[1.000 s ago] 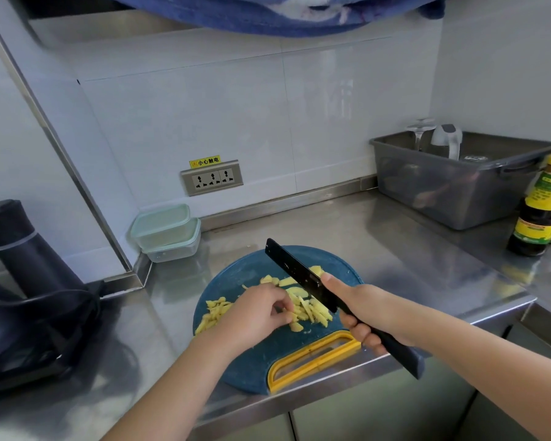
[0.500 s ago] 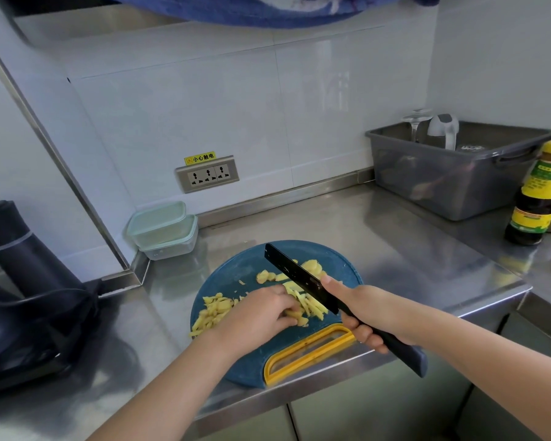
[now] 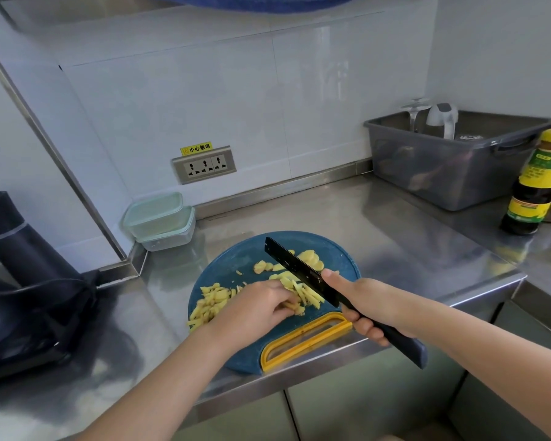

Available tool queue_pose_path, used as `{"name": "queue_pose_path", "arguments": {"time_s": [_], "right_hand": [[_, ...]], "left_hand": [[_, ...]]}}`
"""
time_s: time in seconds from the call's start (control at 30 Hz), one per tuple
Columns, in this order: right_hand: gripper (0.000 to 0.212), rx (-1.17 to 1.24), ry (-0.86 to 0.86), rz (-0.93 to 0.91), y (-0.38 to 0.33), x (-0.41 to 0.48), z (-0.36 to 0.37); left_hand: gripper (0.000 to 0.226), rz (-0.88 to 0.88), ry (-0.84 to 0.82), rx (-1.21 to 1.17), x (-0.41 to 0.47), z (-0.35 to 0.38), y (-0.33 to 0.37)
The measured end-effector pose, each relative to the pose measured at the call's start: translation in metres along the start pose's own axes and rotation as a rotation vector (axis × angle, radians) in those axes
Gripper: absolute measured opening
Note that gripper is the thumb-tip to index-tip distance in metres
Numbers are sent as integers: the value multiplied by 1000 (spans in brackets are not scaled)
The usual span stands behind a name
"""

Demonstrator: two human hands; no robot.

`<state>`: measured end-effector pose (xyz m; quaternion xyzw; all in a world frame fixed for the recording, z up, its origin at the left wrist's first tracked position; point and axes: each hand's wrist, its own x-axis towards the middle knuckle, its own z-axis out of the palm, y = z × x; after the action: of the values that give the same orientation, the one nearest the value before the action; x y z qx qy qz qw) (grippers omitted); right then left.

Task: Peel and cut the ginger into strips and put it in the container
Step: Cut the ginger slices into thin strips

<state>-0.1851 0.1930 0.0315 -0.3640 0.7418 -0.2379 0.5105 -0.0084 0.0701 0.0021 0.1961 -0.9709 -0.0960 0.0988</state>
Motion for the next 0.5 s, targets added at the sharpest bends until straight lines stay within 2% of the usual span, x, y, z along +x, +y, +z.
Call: {"name": "queue_pose_path", "arguments": {"time_s": [0.27,0.5], "right_hand": [[66,-72,-38,6,1,-3,5],[66,-153,-88,37,-1,-3,12]], "left_hand": [[28,-15,-42,26,-13,-5,-6],[20,11,93,33,-18,7,-1]]}}
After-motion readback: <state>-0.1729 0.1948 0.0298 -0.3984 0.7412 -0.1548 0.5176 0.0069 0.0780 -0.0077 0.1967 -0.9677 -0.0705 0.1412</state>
